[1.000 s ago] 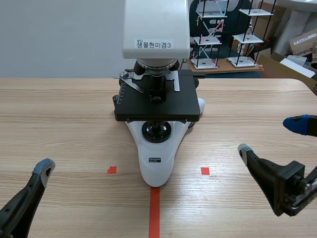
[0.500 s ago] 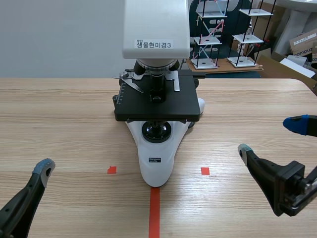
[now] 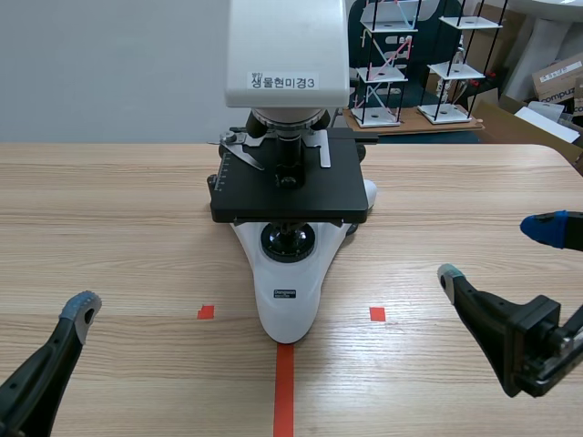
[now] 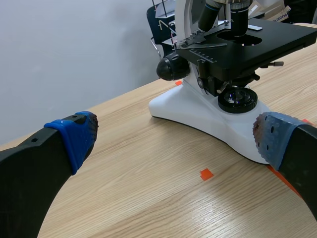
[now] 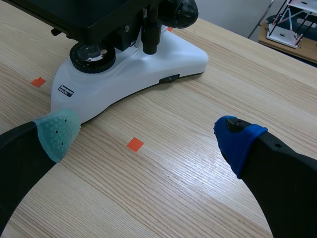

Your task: Return to the home posture

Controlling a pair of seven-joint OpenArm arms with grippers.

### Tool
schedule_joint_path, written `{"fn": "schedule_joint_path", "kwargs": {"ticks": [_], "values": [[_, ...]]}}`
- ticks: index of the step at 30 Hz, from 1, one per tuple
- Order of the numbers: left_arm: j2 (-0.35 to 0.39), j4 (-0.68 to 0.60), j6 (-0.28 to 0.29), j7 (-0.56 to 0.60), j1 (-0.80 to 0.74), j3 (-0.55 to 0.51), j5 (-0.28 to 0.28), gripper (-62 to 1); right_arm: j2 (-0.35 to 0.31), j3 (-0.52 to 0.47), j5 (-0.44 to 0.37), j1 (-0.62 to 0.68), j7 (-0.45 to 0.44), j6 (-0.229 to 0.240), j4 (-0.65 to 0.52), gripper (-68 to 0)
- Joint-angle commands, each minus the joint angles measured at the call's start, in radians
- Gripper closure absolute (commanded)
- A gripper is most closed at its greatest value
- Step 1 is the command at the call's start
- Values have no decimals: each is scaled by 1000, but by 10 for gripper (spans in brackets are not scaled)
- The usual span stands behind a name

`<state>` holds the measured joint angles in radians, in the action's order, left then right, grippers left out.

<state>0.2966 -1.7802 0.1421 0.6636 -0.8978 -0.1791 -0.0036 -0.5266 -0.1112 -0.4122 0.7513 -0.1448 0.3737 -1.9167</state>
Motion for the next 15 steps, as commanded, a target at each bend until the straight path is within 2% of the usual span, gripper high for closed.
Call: {"fn": "schedule_joint_path", "kwargs": {"ticks": [1, 15], "values": [[0, -7, 0, 14, -2, -1, -10, -623, -11, -12, -11, -1, -14, -4, -14, -595], [0, -7, 0, 12, -2, -1, -10, -623, -11, -12, -10, -1, 2, -4, -14, -595]]}}
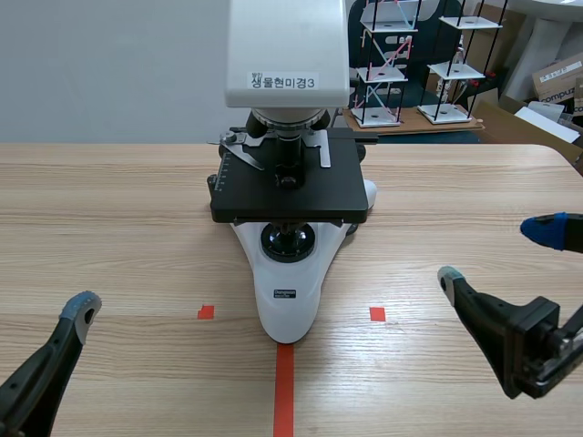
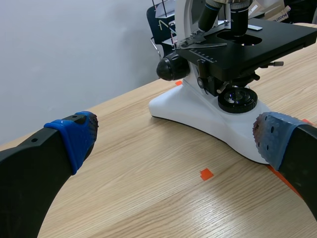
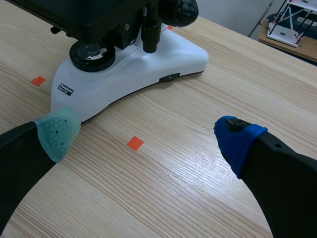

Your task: Return to the home posture

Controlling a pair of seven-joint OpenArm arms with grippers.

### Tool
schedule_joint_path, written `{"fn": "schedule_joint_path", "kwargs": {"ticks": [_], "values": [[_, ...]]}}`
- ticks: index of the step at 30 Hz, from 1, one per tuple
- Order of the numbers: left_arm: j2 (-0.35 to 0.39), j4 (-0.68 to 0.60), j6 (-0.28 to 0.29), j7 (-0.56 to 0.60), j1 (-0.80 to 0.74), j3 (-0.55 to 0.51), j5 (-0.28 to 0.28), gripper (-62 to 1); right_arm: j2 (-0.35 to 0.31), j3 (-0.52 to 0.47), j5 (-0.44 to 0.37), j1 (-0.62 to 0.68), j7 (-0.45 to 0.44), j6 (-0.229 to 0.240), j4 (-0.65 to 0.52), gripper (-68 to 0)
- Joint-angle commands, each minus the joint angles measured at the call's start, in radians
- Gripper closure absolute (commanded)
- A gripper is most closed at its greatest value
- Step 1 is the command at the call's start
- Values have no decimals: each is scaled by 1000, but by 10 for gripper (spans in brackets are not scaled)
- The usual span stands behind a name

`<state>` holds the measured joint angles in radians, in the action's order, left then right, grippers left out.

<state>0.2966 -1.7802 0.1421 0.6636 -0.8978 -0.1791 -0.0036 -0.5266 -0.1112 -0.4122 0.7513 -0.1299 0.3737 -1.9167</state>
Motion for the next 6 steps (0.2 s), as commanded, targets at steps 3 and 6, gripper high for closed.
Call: {"fn": "schedule_joint_path", "kwargs": {"ticks": [3, 6], "values": [[0, -7, 0, 12, -2, -1, -10, -623, -11, -12, -10, -1, -13, -4, -14, -595], [0, -7, 0, 6, -2, -1, -10, -623, -11, -12, -10, -1, -13, -4, -14, -595]]}}
